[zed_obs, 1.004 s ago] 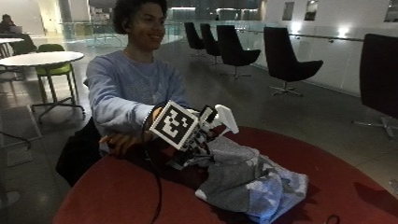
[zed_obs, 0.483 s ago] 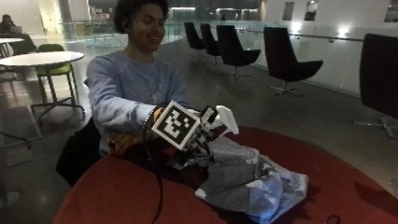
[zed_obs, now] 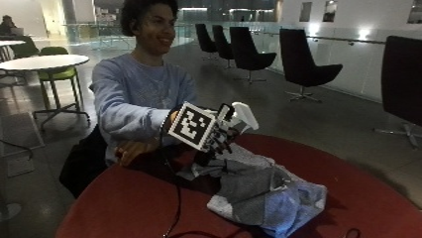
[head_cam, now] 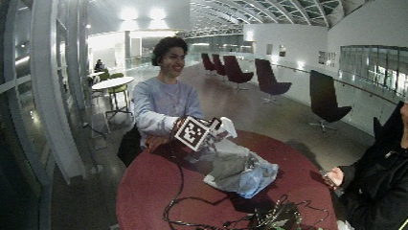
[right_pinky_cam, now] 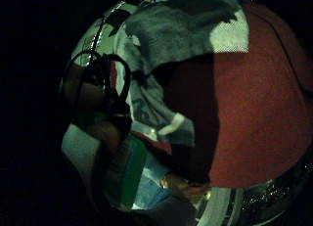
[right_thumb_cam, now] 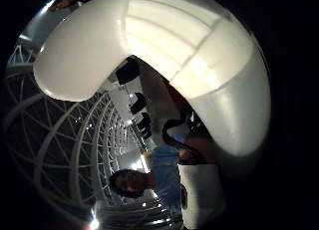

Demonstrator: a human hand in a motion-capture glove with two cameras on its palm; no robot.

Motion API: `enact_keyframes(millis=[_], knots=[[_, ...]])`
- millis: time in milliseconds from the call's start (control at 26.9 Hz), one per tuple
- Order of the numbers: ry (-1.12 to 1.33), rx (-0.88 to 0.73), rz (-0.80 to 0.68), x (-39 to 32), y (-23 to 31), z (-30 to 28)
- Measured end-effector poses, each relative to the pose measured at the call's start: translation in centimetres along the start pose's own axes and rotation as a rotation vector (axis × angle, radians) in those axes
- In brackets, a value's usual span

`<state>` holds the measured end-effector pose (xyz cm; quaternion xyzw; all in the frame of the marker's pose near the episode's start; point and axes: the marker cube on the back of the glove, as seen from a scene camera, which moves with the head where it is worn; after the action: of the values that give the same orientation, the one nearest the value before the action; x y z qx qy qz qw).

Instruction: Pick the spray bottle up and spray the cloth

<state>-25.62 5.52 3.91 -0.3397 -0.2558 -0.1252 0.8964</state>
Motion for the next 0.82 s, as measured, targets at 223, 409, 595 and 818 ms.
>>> enact_keyframes(millis=[223,409,595,818], knots=[[-0.158,-0.086,-0.255,-4.5,-1.4,3.9],[-0.342,-0.015,-0.4,-9.2,-5.3,8.9],[-0.342,-0.038,-0.514,-11.1,-8.4,17.3],[-0.313,-0.058,-0.542,-11.3,-10.0,23.6]])
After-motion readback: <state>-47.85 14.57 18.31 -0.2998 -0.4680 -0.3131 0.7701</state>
